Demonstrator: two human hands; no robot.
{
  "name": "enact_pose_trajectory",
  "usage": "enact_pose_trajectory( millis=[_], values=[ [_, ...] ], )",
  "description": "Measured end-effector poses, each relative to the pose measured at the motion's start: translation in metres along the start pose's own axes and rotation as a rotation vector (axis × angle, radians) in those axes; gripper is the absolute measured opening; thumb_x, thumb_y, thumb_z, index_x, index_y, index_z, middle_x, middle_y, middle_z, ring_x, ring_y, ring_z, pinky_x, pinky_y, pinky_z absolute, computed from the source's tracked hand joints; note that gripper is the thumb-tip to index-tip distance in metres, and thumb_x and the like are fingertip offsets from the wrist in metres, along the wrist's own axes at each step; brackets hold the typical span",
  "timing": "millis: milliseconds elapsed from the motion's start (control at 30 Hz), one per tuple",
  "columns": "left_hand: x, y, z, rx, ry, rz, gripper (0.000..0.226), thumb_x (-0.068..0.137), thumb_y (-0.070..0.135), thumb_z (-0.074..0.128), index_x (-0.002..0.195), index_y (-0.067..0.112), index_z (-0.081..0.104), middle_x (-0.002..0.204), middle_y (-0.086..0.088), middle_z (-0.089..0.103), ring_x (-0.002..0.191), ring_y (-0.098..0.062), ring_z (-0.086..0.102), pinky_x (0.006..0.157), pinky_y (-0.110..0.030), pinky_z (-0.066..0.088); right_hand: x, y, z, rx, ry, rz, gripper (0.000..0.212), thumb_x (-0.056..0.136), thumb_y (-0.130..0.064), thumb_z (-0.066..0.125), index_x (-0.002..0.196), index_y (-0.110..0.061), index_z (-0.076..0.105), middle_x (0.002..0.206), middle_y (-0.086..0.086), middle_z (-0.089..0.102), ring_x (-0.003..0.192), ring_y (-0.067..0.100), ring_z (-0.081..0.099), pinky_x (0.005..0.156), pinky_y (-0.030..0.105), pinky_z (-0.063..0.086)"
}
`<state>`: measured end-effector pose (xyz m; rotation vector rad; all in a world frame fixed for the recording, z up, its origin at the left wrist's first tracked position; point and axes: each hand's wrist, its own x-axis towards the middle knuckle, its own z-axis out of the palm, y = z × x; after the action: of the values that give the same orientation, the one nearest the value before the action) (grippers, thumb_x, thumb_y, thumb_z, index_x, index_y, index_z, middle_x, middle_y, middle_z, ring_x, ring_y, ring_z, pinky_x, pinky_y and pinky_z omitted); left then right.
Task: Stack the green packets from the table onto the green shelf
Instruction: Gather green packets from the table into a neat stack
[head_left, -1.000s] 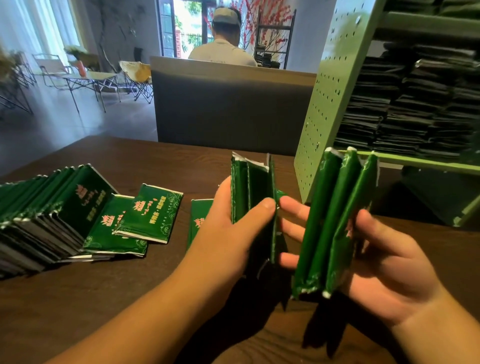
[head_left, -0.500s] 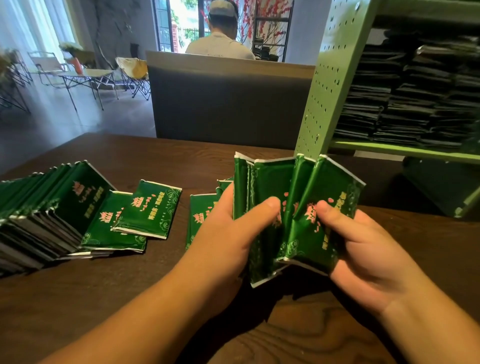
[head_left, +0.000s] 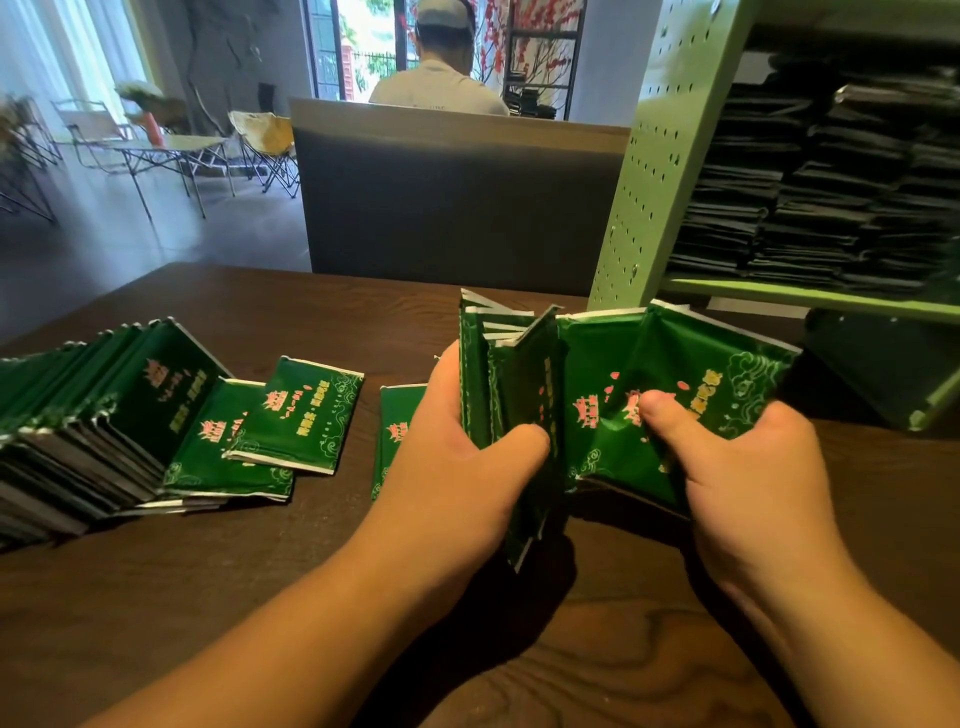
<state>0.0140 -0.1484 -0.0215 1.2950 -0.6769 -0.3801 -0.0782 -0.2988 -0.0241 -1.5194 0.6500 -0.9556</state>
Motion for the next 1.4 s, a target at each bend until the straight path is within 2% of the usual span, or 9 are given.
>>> enact_pose_trajectory(
  millis=[167,300,400,700,900,1000,1100,1200,1400],
  values=[
    [-0.002,0.001,0.003,0.007,-0.067,0.032,0.044,0.091,-0.004,0.063,0.122,0.027,0.056,0.095,0.013,0.075,0.087,0.0,0.072,0.067,-0.012,0.054,-0.016,-0.016,0.001,-0.055,-0.191,-0.114,0.008,0.077,-0.013,0.078,0.076,-0.019,0.074,0.067,-0.012,0.075,0.062,0.0,0.071,0.049,0.011,0.05],
    [-0.001,-0.001,-0.001,-0.063,-0.084,-0.012,0.045,0.081,0.019,0.075,0.122,0.027,0.058,0.103,0.006,0.077,0.094,-0.009,0.075,0.072,-0.02,0.058,-0.017,-0.013,0.002,0.138,-0.413,0.07,0.019,0.064,-0.024,0.078,0.081,-0.016,0.079,0.084,0.011,0.078,0.075,0.024,0.077,0.057,0.029,0.06],
    [0.001,-0.004,-0.003,-0.178,-0.128,-0.099,0.051,0.079,0.013,0.083,0.123,0.019,0.059,0.107,-0.006,0.077,0.098,-0.023,0.076,0.076,-0.032,0.062,-0.012,-0.012,0.0,0.341,-0.489,0.199,0.033,0.06,-0.021,0.075,0.091,-0.01,0.079,0.093,0.021,0.077,0.079,0.031,0.076,0.059,0.035,0.061],
    [0.0,-0.004,-0.005,-0.259,-0.157,-0.149,0.051,0.069,0.008,0.066,0.12,0.013,0.059,0.096,-0.011,0.077,0.08,-0.023,0.076,0.06,-0.029,0.059,-0.003,-0.008,-0.001,0.261,-0.511,0.197,0.049,0.074,-0.016,0.082,0.12,-0.015,0.066,0.11,0.012,0.076,0.099,0.03,0.075,0.071,0.038,0.063],
    [-0.002,-0.009,-0.006,0.049,-0.207,0.011,0.041,0.071,0.04,0.074,0.112,0.037,0.069,0.117,-0.001,0.073,0.107,-0.021,0.071,0.088,-0.042,0.059,-0.002,0.001,-0.01,0.45,-0.783,0.344,0.084,0.049,-0.022,0.101,0.124,-0.006,0.067,0.12,0.026,0.069,0.113,0.043,0.067,0.084,0.049,0.06],
    [-0.002,-0.008,-0.007,0.153,-0.167,0.157,0.041,0.084,0.032,0.071,0.123,0.041,0.061,0.123,0.007,0.07,0.115,-0.012,0.067,0.092,-0.031,0.057,-0.001,-0.006,-0.014,0.357,-0.758,0.179,0.072,0.049,-0.021,0.099,0.114,-0.004,0.072,0.109,0.021,0.074,0.104,0.035,0.072,0.076,0.038,0.061],
    [-0.003,-0.013,-0.007,0.119,-0.216,0.157,0.065,0.082,0.008,0.066,0.137,0.036,0.046,0.131,0.009,0.066,0.124,-0.011,0.062,0.097,-0.027,0.053,0.0,-0.012,-0.012,-0.038,-0.585,-0.139,0.077,0.056,-0.014,0.097,0.125,-0.017,0.063,0.114,-0.004,0.076,0.109,0.013,0.071,0.084,0.021,0.057],
    [-0.006,-0.019,-0.002,0.093,-0.297,0.084,0.077,0.077,0.004,0.064,0.144,0.03,0.038,0.136,0.008,0.064,0.129,-0.011,0.059,0.103,-0.029,0.049,0.0,-0.009,-0.008,-0.163,-0.672,-0.145,0.088,0.061,-0.012,0.092,0.135,-0.032,0.047,0.119,-0.022,0.07,0.113,-0.001,0.066,0.085,0.011,0.052],
    [-0.007,-0.025,0.001,0.128,-0.28,0.041,0.096,0.072,0.006,0.064,0.153,0.038,0.022,0.138,0.013,0.059,0.129,-0.007,0.057,0.106,-0.033,0.049,0.005,-0.004,-0.014,-0.063,-0.766,-0.006,0.098,0.052,-0.025,0.079,0.138,-0.049,0.038,0.129,-0.014,0.067,0.12,0.01,0.064,0.091,0.031,0.057]
  ],
)
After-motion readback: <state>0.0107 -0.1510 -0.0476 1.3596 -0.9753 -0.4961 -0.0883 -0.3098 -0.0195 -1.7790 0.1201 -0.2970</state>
